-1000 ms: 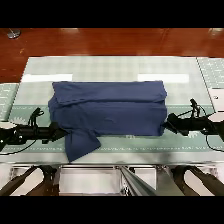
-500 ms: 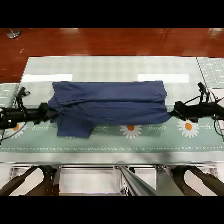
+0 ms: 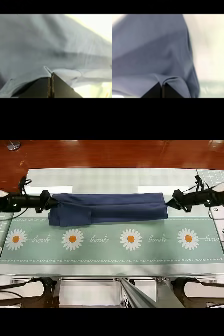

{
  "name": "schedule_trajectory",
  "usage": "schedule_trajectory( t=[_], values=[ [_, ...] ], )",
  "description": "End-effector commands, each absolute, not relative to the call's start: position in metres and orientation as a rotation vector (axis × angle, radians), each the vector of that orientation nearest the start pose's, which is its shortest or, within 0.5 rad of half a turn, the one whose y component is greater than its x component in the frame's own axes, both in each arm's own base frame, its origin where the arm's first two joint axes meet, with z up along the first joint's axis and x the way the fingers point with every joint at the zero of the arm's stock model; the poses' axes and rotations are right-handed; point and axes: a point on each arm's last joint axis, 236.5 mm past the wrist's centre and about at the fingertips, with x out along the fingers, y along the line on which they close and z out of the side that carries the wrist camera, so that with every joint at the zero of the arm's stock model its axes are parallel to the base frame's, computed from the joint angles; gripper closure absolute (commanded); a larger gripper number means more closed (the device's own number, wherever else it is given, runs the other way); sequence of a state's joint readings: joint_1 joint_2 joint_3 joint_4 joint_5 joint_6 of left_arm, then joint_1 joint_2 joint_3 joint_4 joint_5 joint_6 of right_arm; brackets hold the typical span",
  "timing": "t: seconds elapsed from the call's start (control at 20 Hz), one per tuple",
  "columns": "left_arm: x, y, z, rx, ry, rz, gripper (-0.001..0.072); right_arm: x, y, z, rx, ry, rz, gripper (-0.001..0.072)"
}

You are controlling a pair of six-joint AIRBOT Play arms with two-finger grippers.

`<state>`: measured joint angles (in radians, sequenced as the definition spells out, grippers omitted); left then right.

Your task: Fold the shirts.

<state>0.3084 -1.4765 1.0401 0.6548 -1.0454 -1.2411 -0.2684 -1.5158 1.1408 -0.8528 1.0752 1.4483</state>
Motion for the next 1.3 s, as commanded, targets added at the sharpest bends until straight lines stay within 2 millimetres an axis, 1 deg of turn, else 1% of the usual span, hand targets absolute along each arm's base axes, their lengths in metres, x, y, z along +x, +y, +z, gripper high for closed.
schedule_trajectory(
  t=[0.0, 0.05, 0.15, 0.25, 0.3, 0.35, 0.4, 0.45, 0.5, 0.55, 0.6, 0.65, 0.7, 0.75, 0.8, 0.85, 0.9, 0.95, 1.0, 1.1, 1.2, 1.25],
  values=[
    [0.473, -0.035, -0.037, -0.888, 1.144, -0.244, 0.0691, 0.470, 0.027, -0.043, 0.839, 1.219, 0.176, 0.0680],
    [0.483, -0.033, -0.037, -0.912, 1.145, -0.233, 0.0691, 0.480, 0.026, -0.045, 0.838, 1.210, 0.176, 0.0681],
    [0.495, -0.033, -0.041, -0.938, 1.166, -0.238, 0.0691, 0.496, 0.022, -0.050, 0.842, 1.204, 0.172, 0.0681],
    [0.497, -0.037, -0.047, -0.943, 1.194, -0.255, 0.0691, 0.507, 0.023, -0.057, 0.839, 1.203, 0.182, 0.0680],
    [0.496, -0.040, -0.052, -0.940, 1.204, -0.259, 0.0645, 0.511, 0.024, -0.061, 0.838, 1.204, 0.182, 0.0667],
    [0.495, -0.041, -0.054, -0.942, 1.213, -0.263, 0.0289, 0.515, 0.026, -0.064, 0.846, 1.200, 0.182, 0.0391],
    [0.491, -0.044, -0.053, -0.943, 1.231, -0.278, 0.0011, 0.515, 0.027, -0.064, 0.848, 1.195, 0.192, 0.0066],
    [0.486, -0.042, -0.047, -0.942, 1.250, -0.303, 0.0005, 0.516, 0.022, -0.059, 0.837, 1.182, 0.200, 0.0083],
    [0.480, -0.033, -0.038, -0.935, 1.272, -0.324, 0.0005, 0.515, 0.013, -0.051, 0.834, 1.179, 0.207, 0.0083],
    [0.471, -0.020, -0.029, -0.914, 1.302, -0.339, 0.0006, 0.511, -0.001, -0.042, 0.829, 1.176, 0.206, 0.0083],
    [0.460, -0.002, -0.024, -0.891, 1.338, -0.317, 0.0007, 0.503, -0.020, -0.037, 0.823, 1.177, 0.184, 0.0083],
    [0.447, 0.022, -0.022, -0.862, 1.366, -0.253, 0.0006, 0.492, -0.038, -0.036, 0.811, 1.199, 0.158, 0.0083],
    [0.436, 0.044, -0.020, -0.820, 1.373, -0.190, 0.0006, 0.476, -0.052, -0.042, 0.807, 1.251, 0.129, 0.0084],
    [0.427, 0.064, -0.016, -0.779, 1.357, -0.128, 0.0006, 0.461, -0.063, -0.050, 0.807, 1.312, 0.094, 0.0083],
    [0.425, 0.077, -0.011, -0.742, 1.309, -0.088, 0.0006, 0.449, -0.069, -0.060, 0.811, 1.352, 0.063, 0.0083],
    [0.427, 0.081, -0.001, -0.687, 1.222, -0.080, 0.0006, 0.444, -0.067, -0.066, 0.821, 1.370, 0.059, 0.0084],
    [0.430, 0.079, 0.010, -0.633, 1.128, -0.080, 0.0006, 0.441, -0.060, -0.073, 0.833, 1.384, 0.066, 0.0084],
    [0.432, 0.070, 0.024, -0.592, 1.028, -0.076, 0.0006, 0.437, -0.051, -0.080, 0.838, 1.407, 0.077, 0.0084],
    [0.428, 0.058, 0.034, -0.558, 0.952, -0.080, 0.0006, 0.434, -0.040, -0.088, 0.833, 1.444, 0.090, 0.0084],
    [0.408, 0.024, 0.045, -0.429, 0.883, -0.143, 0.0006, 0.437, -0.014, -0.096, 0.832, 1.471, 0.137, 0.0084],
    [0.388, -0.009, 0.048, -0.377, 0.884, -0.213, 0.0006, 0.445, 0.010, -0.099, 0.821, 1.467, 0.174, 0.0084],
    [0.382, -0.024, 0.049, -0.363, 0.887, -0.245, 0.0006, 0.447, 0.021, -0.100, 0.830, 1.472, 0.195, 0.0084]
  ],
)
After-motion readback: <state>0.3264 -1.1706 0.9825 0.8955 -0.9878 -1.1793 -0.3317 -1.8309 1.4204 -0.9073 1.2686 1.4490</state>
